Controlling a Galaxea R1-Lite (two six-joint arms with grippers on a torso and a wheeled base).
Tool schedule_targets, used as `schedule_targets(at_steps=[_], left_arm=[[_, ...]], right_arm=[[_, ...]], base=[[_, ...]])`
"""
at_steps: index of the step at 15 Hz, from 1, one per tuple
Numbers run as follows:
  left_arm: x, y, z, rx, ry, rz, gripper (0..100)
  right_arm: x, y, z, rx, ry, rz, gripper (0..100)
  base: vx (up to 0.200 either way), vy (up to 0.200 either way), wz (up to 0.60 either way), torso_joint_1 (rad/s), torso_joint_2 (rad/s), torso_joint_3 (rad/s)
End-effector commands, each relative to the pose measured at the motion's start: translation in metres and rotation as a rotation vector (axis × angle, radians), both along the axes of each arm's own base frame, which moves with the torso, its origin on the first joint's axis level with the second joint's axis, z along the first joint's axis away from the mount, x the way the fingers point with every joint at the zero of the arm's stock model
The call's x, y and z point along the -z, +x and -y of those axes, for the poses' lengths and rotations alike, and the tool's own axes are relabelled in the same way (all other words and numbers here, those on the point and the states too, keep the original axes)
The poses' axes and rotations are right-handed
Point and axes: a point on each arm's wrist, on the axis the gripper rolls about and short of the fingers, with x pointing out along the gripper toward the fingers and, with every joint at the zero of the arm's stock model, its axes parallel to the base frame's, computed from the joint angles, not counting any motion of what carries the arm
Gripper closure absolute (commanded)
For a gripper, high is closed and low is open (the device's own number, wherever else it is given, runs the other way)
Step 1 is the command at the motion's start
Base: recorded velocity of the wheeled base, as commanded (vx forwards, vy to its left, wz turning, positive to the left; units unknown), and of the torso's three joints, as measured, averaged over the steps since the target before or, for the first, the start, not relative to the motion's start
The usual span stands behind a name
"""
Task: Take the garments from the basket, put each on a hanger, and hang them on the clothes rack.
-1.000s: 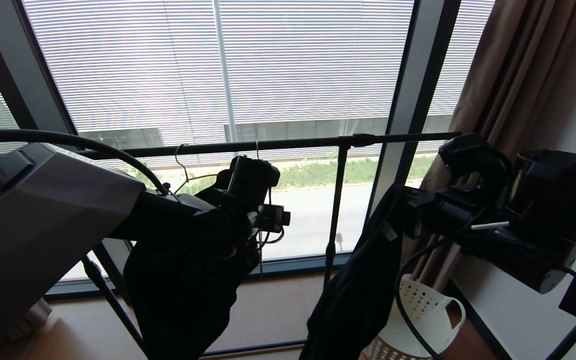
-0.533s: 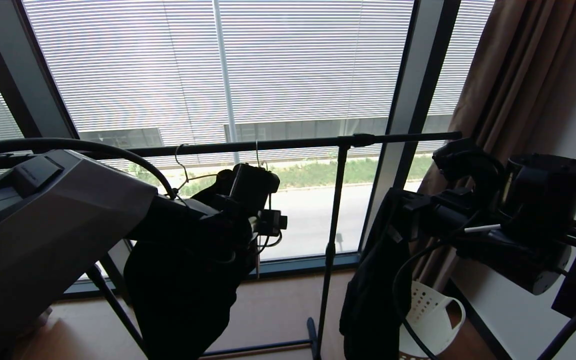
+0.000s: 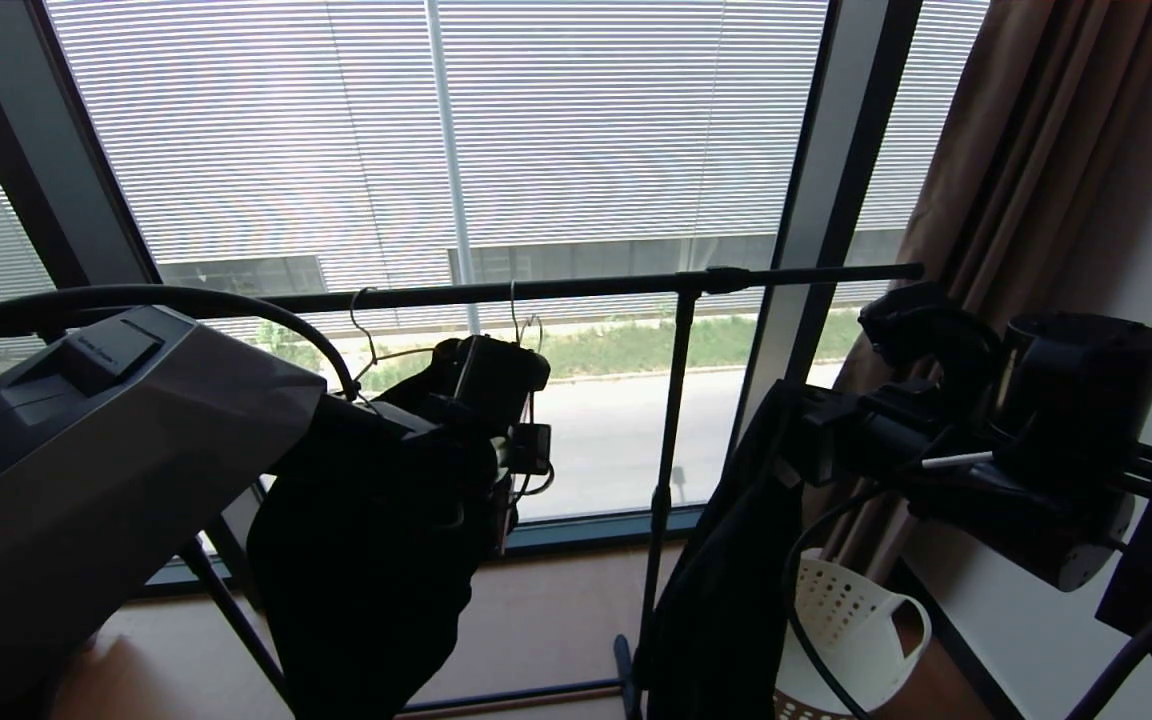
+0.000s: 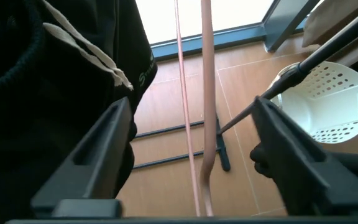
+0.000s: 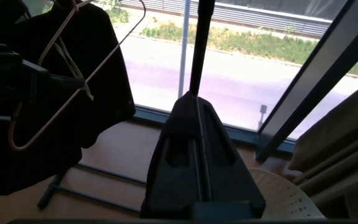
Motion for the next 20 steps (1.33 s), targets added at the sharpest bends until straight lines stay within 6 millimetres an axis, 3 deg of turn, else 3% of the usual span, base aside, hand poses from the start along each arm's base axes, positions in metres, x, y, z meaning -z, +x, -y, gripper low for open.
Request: schedule_targets(at_steps=[1, 5, 9, 12, 20], left_arm=[[-0.002, 0.0, -0.001, -0.003, -0.002, 0.004, 100], [-0.008, -0.001, -0.001, 0.0, -0.009, 0.015, 100], [-0.037, -0.011, -0.004, 0.01, -0.037, 0.071, 100], [-0.048, -0.021, -0.006, 0.023, -0.045, 0.081, 100], [-0.062, -0.078, -0.019, 0.085, -0.034, 0.052, 100]], right_arm=[[0.002, 0.001, -0.001, 0.001, -0.004, -0.007, 100], [0.001, 0.0, 0.0, 0.001, -0.003, -0.004, 100], [0.001, 0.0, 0.0, 0.001, -0.004, -0.004, 100], [0.002, 0.001, -0.001, 0.001, -0.004, -0.007, 100], [0.004, 0.001, -0.001, 0.001, -0.007, -0.011, 100]], base=[[0.0, 0.0, 0.0, 0.0, 0.0, 0.0], [0.0, 0.0, 0.0, 0.0, 0.0, 0.0], [0.0, 0.0, 0.0, 0.0, 0.0, 0.0], [0.0, 0.0, 0.0, 0.0, 0.0, 0.0], [0.0, 0.0, 0.0, 0.0, 0.0, 0.0]])
